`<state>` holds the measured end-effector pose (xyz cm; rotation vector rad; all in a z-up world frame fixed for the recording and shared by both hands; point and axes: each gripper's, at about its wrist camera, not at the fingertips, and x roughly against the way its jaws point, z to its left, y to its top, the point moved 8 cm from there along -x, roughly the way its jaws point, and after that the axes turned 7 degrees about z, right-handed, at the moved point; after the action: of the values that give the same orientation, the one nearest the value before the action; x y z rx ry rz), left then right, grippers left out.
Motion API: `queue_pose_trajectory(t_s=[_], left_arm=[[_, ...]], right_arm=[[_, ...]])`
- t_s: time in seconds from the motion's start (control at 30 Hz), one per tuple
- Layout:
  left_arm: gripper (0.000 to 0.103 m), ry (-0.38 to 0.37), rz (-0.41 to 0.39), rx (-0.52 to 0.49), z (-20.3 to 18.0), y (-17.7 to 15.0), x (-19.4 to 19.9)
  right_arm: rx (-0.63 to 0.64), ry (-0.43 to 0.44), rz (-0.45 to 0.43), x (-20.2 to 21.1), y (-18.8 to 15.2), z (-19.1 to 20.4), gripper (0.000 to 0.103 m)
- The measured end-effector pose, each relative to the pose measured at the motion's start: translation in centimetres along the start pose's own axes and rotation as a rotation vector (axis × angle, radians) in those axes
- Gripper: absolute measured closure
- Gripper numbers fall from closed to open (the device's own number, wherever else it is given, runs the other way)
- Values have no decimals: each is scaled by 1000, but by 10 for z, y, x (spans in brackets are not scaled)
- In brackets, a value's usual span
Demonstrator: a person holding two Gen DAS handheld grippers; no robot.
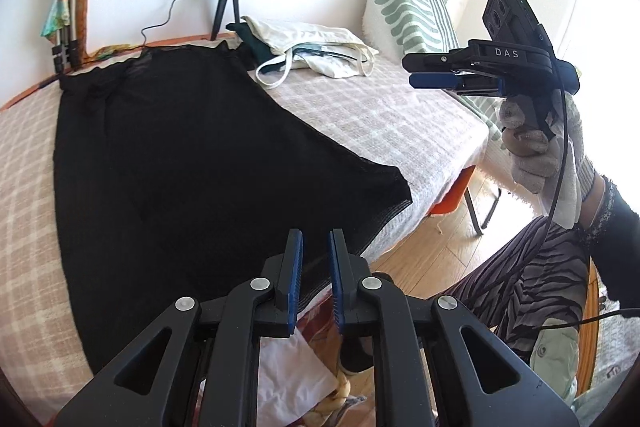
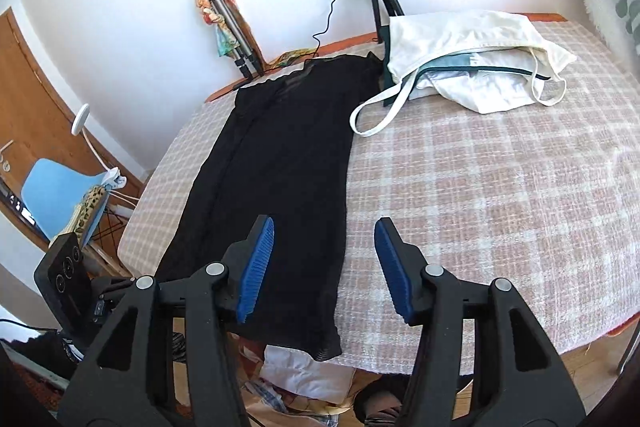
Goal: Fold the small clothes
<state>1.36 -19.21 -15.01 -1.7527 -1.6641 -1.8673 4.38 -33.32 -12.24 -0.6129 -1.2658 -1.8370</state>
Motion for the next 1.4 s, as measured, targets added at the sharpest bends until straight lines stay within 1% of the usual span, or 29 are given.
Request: queue_pose_trajectory(t_s=[0.03, 0.1, 0.13, 0.17, 0.27, 0.37, 0.4, 0.43, 0.47, 0.5, 0.63, 0.7, 0.73, 0.77, 0.8, 0.87, 1.0, 1.07, 1.13, 1.27, 1.4], left_arm=[[91, -17, 1, -16, -10, 4, -7], [87, -35, 8, -59, -29, 12, -21], [79, -38, 12, -83, -38, 15, -28], [74, -41, 14, -104, -47, 17, -35], [74, -53, 28, -155, -71, 23, -54], [74, -47, 44, -183, -85, 27, -73], [73, -41, 50, -190, -88, 27, -79], [67, -27, 59, -196, -89, 27, -85], [57, -1, 68, -201, -89, 27, -91], [55, 24, 74, -203, -89, 28, -97], [55, 95, 106, -187, -81, 26, -114], [59, 125, 97, -169, -75, 27, -118], [69, 139, 85, -164, -73, 28, -118], [82, 148, 77, -158, -71, 30, -117], [90, 140, 73, -149, -68, 31, -117], [95, 93, 65, -99, -62, 33, -114], [96, 27, 28, 7, -49, 38, -98], [96, -7, -1, 66, -41, 41, -86], [96, -27, -24, 107, -32, 44, -75], [96, -49, -68, 198, -8, 48, -55], [96, -41, -108, 269, 17, 48, -38]], right_arm=[[-28, 8, -7, 4, 1, -11, 47], [-80, 18, -18, 10, 2, -30, 47], [-105, 15, -25, 13, 1, -39, 47], [-128, 16, -32, 16, 1, -47, 47], [-185, 31, -57, 25, -2, -67, 47], [-206, 29, -77, 33, -3, -77, 47], [-211, 31, -83, 35, -4, -80, 47], [-216, 36, -86, 36, -4, -81, 47], [-217, 40, -87, 36, -5, -81, 47], [-213, 39, -85, 36, -5, -81, 47], [-177, 38, -70, 32, -3, -74, 47], [-159, 46, -67, 31, 1, -69, 47], [-149, 52, -66, 30, 4, -67, 47], [-140, 55, -64, 29, 8, -65, 47], [-132, 54, -63, 27, 14, -64, 47], [-120, 46, -59, 21, 27, -62, 47], [-75, 83, -23, 1, 62, -47, 47], [-47, 129, 4, -12, 83, -36, 47], [-63, 165, 20, -29, 104, -31, 47], [-97, 201, 80, -81, 140, -27, 47], [-140, 178, 153, -144, 163, -32, 48]])
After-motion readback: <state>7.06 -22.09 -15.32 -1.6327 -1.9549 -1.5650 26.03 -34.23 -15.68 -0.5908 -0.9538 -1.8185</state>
